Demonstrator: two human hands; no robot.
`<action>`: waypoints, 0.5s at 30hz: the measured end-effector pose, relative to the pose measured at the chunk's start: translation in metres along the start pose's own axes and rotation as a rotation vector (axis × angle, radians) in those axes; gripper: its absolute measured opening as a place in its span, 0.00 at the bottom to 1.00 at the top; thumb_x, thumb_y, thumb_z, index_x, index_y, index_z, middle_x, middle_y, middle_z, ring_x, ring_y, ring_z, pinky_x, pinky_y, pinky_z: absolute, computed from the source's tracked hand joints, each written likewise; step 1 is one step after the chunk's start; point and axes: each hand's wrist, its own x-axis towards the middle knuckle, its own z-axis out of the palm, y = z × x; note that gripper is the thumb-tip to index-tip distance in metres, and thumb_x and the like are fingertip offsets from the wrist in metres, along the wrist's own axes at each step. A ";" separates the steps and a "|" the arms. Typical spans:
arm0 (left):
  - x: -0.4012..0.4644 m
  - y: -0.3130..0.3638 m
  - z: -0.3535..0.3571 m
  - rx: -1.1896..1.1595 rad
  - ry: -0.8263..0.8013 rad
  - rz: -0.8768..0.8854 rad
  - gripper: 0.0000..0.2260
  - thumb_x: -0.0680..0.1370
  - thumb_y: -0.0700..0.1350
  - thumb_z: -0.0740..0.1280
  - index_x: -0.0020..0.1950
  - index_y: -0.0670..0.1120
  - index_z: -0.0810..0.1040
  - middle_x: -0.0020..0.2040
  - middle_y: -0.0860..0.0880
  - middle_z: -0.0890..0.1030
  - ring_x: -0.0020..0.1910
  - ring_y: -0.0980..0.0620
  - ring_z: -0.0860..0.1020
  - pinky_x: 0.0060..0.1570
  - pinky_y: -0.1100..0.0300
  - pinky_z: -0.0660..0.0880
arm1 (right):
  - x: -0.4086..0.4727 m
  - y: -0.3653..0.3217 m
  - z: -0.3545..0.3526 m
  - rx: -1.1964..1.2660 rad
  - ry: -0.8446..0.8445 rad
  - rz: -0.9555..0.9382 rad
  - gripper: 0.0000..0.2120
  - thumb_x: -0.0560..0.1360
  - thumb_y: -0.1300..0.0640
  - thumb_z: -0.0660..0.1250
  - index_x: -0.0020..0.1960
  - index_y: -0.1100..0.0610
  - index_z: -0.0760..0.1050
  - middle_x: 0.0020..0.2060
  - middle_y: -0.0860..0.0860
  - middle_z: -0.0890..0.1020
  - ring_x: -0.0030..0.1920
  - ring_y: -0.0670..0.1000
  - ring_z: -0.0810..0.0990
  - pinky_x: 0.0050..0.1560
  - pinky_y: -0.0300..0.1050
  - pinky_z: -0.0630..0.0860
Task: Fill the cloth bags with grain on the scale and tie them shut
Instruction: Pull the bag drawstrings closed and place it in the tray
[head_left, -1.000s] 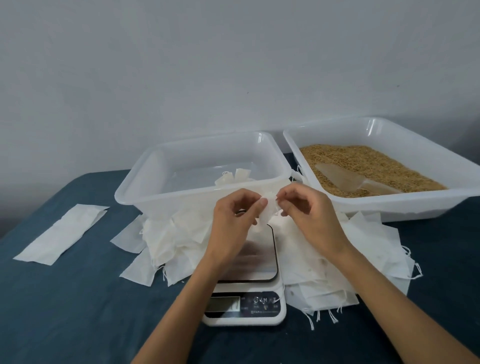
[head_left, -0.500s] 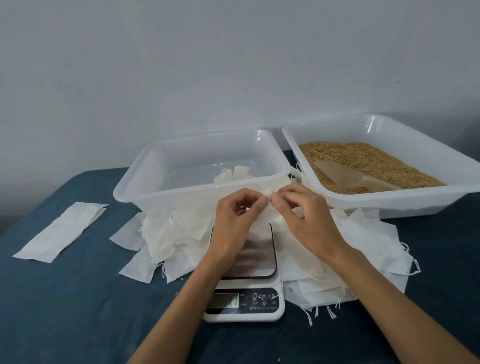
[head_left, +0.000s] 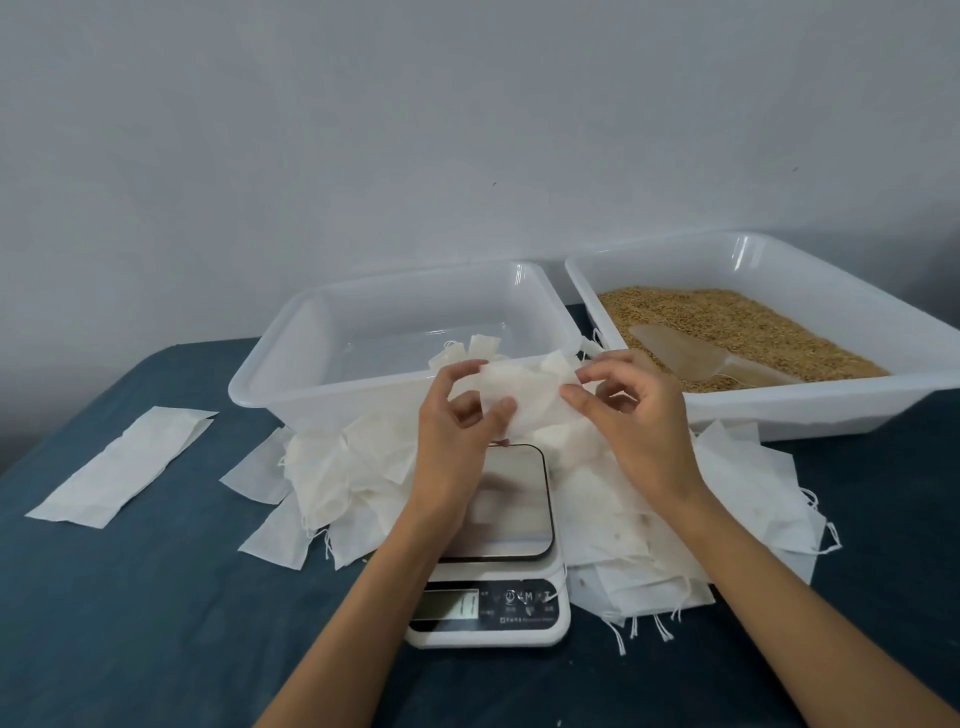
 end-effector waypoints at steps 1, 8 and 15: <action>0.000 -0.001 0.000 0.006 0.013 0.027 0.16 0.80 0.33 0.71 0.63 0.47 0.73 0.44 0.42 0.87 0.39 0.50 0.82 0.39 0.58 0.80 | 0.000 0.001 0.000 -0.005 0.012 -0.004 0.04 0.73 0.59 0.77 0.45 0.52 0.83 0.46 0.45 0.82 0.35 0.48 0.76 0.40 0.40 0.76; 0.000 -0.002 0.001 0.004 -0.002 0.108 0.17 0.80 0.34 0.71 0.60 0.48 0.67 0.46 0.40 0.86 0.38 0.49 0.81 0.38 0.60 0.78 | -0.003 0.001 0.004 0.093 -0.191 0.058 0.15 0.79 0.48 0.71 0.45 0.61 0.80 0.38 0.58 0.81 0.24 0.53 0.75 0.26 0.43 0.70; 0.003 -0.001 -0.003 0.032 0.048 0.145 0.06 0.79 0.29 0.68 0.50 0.39 0.80 0.41 0.46 0.83 0.38 0.53 0.78 0.38 0.63 0.75 | -0.001 -0.003 -0.001 0.151 -0.188 0.096 0.19 0.77 0.47 0.72 0.45 0.65 0.81 0.40 0.67 0.79 0.24 0.55 0.78 0.26 0.45 0.70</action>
